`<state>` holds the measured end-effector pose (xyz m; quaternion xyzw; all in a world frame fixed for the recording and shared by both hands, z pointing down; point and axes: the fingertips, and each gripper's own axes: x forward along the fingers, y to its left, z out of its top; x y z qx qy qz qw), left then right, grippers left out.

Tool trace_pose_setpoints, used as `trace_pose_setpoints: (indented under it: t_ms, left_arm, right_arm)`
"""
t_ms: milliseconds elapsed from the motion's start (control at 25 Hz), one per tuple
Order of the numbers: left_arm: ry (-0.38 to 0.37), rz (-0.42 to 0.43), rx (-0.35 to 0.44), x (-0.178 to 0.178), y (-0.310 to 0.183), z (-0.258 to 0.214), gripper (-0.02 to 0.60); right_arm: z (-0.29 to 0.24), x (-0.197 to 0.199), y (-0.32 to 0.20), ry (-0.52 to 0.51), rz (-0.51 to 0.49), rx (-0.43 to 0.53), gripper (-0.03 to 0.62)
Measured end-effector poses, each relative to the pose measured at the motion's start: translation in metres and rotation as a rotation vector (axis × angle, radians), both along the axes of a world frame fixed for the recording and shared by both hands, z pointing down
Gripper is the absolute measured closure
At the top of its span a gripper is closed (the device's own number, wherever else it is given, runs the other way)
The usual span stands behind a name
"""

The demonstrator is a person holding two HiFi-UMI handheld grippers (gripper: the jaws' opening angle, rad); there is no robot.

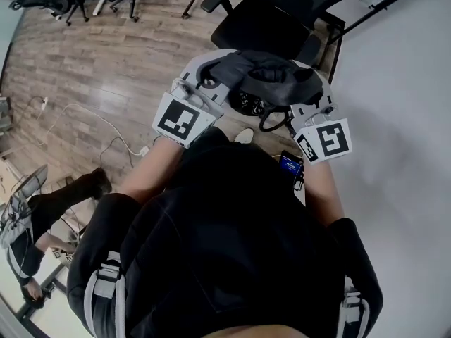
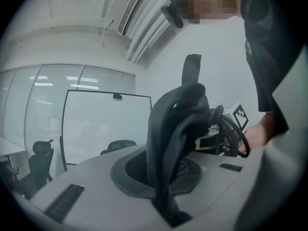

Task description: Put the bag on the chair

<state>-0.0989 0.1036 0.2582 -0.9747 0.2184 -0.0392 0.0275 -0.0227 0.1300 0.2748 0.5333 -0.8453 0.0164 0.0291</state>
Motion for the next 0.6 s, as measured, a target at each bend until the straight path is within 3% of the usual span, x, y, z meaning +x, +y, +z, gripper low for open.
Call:
trace_pose_setpoints:
  t_ms: [200,600]
  left_arm:
    - [0.002,0.017,0.007,0.001,-0.018,-0.003,0.558]
    - [0.024,0.098,-0.004,0.014,-0.105,0.004,0.558]
  right_arm:
    - [-0.002,0.000,-0.016,0.006,0.022,0.000,0.525]
    - [0.006,0.010,-0.096,0.019,0.092,-0.032,0.525]
